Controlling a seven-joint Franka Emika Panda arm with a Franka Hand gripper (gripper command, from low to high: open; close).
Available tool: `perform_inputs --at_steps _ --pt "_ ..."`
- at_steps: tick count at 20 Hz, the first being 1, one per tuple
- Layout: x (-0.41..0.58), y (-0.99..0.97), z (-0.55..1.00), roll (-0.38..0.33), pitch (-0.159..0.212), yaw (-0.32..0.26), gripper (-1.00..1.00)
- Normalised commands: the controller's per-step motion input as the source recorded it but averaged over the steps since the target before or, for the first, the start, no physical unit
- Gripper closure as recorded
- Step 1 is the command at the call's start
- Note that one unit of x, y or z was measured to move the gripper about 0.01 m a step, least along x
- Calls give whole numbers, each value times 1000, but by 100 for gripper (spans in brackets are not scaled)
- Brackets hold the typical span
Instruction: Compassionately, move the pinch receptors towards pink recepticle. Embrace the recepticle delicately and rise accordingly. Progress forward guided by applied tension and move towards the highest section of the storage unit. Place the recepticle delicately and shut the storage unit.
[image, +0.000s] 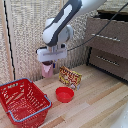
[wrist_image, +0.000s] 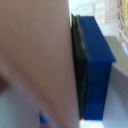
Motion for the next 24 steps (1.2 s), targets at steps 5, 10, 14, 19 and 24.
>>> perform_inputs --at_steps 5,10,14,19,24 --pt "29 -142 781 0 5 -23 100" --pt "43 -200 806 0 3 -12 100" --pt "44 -261 805 21 0 -38 100" --pt "137 -269 855 14 0 -81 100" --pt "407 -246 866 0 0 -55 100"
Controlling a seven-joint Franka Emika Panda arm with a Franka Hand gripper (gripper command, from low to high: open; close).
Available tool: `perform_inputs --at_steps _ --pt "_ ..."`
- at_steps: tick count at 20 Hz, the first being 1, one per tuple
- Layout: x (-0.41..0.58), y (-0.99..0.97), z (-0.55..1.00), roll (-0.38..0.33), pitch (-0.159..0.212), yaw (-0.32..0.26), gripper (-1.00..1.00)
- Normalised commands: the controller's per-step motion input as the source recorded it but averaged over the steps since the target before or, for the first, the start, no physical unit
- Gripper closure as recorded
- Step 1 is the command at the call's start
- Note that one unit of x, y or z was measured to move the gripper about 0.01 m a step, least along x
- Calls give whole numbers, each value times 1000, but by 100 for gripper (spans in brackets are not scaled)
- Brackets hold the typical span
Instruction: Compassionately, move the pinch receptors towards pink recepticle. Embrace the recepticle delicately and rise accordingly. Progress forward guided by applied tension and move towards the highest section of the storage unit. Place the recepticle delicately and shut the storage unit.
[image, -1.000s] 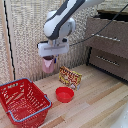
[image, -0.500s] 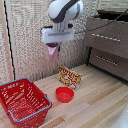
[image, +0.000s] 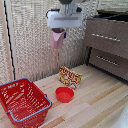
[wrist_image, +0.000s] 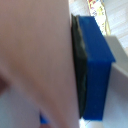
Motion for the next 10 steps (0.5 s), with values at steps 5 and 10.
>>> perform_inputs --at_steps 5,10 --pt "229 -254 790 26 -39 -13 100" --pt "17 -387 918 40 -43 -31 100"
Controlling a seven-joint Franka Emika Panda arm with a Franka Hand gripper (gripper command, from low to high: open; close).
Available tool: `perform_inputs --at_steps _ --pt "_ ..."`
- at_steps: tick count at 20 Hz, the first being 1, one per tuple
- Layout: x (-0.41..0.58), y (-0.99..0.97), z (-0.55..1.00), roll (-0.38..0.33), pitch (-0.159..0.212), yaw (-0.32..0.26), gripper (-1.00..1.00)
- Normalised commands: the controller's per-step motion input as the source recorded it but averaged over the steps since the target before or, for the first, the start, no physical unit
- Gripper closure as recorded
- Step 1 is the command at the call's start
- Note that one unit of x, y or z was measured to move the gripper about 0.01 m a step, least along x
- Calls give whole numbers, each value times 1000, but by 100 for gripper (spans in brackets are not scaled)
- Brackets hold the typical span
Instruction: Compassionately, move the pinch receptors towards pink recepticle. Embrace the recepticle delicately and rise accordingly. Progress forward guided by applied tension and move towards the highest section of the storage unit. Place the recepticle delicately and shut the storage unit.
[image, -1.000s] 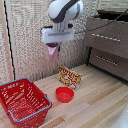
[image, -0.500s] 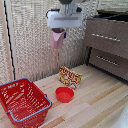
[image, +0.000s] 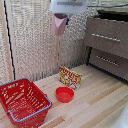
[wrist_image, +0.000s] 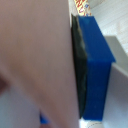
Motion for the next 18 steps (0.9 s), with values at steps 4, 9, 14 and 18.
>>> perform_inputs --at_steps 4,9,14,18 --pt "0 -339 1000 -13 0 -5 100" --pt "0 -433 927 -17 1 -24 100" --pt "5 -679 729 0 96 -7 100" --pt "0 -822 605 6 197 -18 100"
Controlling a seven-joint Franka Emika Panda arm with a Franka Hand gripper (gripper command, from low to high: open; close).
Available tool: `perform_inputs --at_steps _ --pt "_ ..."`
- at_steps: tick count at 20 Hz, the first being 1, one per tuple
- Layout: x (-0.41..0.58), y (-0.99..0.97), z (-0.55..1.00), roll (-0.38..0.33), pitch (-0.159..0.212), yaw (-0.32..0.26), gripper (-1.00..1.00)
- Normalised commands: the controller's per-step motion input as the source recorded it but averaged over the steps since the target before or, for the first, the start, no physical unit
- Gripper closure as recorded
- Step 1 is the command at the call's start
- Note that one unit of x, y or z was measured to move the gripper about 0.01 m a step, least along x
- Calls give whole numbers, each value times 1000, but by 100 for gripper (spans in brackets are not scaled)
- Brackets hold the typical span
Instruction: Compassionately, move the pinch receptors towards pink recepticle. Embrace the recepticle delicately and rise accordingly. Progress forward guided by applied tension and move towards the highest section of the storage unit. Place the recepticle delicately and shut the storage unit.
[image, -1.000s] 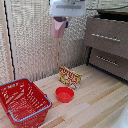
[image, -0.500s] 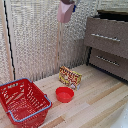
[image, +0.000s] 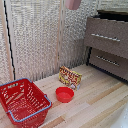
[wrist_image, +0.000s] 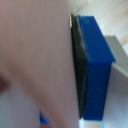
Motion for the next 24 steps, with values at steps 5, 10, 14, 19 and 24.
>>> perform_inputs --at_steps 5,10,14,19,24 --pt "0 -891 595 37 191 -25 100" --pt "2 -915 663 60 157 -21 100" --pt "8 -910 679 49 150 -15 100" --pt "20 -943 597 29 141 -6 100" --pt "46 -954 454 13 137 0 100"
